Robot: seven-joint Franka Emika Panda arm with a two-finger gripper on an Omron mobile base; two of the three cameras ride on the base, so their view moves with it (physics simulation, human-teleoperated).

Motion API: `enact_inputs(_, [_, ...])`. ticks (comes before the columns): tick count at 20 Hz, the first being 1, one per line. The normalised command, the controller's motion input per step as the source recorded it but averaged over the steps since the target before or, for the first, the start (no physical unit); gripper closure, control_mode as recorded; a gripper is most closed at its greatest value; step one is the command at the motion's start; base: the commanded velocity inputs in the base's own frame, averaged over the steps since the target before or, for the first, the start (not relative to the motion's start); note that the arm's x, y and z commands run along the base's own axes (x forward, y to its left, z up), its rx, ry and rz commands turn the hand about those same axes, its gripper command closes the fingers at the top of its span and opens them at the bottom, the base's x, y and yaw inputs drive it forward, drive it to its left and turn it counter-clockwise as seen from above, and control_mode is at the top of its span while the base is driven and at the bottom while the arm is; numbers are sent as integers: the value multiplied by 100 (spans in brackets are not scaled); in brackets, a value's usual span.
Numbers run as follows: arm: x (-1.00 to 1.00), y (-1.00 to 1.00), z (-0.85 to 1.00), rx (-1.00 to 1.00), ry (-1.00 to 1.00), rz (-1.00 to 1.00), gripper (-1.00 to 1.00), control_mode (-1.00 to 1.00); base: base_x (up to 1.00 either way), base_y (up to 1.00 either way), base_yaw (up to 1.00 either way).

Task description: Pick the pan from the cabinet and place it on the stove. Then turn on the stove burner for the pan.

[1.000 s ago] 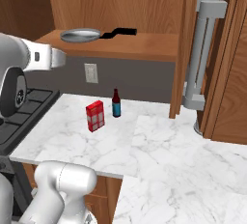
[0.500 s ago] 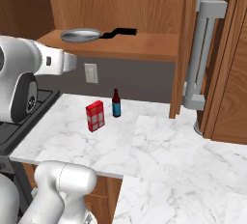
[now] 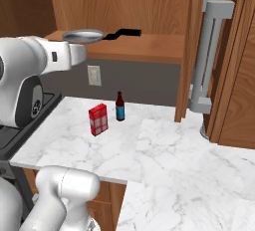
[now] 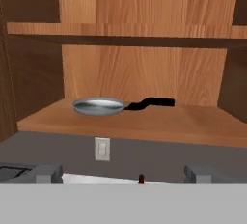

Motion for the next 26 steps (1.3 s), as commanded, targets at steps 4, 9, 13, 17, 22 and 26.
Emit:
enact_inputs(4, [0,-9,18,-24,-7,0,-100,-100,0,0,0])
enact_inputs(9, [0,-9,6,-17,0,0,-100,-100,0,0,0])
enact_inputs(13, [0,-3,8,-4,10,-3,-100,-100,0,0,0])
enact_inputs(17, [0,-1,12,9,16,-14,-100,-100,0,0,0])
enact_inputs(22, [0,0,2,17,7,-16,-100,-100,0,0,0])
enact_inputs(26, [0,0,-1,16,0,-16,-100,-100,0,0,0])
